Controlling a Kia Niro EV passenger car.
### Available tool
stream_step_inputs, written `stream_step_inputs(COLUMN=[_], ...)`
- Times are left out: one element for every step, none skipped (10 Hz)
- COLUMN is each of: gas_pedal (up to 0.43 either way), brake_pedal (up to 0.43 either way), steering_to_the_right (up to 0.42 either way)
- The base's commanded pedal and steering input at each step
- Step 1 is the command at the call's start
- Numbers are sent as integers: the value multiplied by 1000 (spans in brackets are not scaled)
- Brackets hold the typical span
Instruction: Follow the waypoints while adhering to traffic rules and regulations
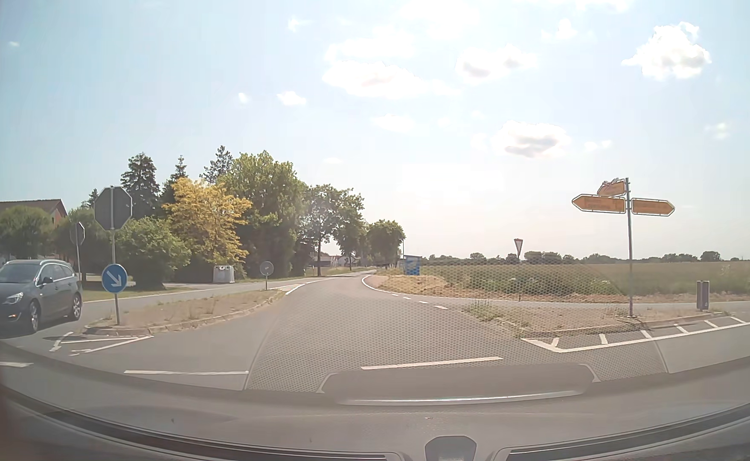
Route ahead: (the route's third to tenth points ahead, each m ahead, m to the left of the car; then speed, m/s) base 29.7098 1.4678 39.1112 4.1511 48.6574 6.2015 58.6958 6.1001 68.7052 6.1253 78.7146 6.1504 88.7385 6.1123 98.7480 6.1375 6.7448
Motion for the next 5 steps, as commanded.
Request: stream_step_inputs(gas_pedal=[630, 622, 622, 622, 622], brake_pedal=[6, 6, 6, 6, 6], steering_to_the_right=[-18, -18, -19, -20, -21])
